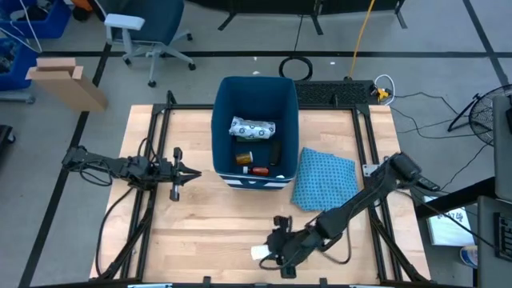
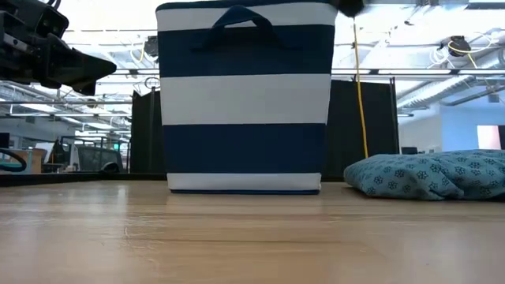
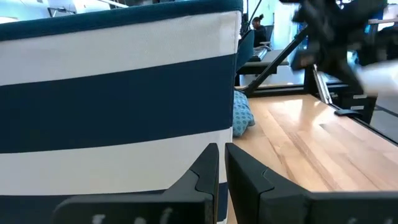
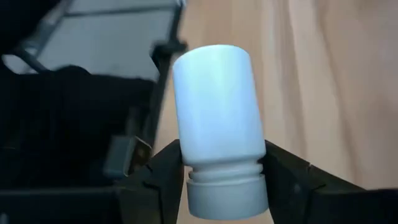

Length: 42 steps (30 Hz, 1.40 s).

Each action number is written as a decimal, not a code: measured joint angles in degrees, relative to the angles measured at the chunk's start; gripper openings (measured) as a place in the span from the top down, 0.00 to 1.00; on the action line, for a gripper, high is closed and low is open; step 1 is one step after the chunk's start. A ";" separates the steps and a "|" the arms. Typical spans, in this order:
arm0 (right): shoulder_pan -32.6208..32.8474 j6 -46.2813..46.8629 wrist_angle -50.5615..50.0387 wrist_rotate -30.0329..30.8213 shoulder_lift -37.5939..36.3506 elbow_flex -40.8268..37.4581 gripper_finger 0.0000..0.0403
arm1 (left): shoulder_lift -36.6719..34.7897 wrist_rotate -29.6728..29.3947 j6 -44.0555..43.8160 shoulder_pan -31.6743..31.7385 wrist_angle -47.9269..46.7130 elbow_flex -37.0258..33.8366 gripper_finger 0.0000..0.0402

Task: Pick & place medical supplies in basket/bin
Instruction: Put the white medicine bottle into the blue bin

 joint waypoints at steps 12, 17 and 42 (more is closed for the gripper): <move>0.42 -16.19 3.58 7.33 -23.02 -9.83 0.58 | 0.00 0.01 0.00 -0.01 0.00 -0.01 0.92; -0.08 -21.03 12.91 7.36 -34.83 -21.84 0.58 | 0.00 0.04 0.00 0.01 0.00 -0.02 0.92; -10.13 -30.43 43.59 6.78 -64.97 -65.95 0.58 | 0.00 0.04 -7.56 -0.01 0.35 -0.09 0.92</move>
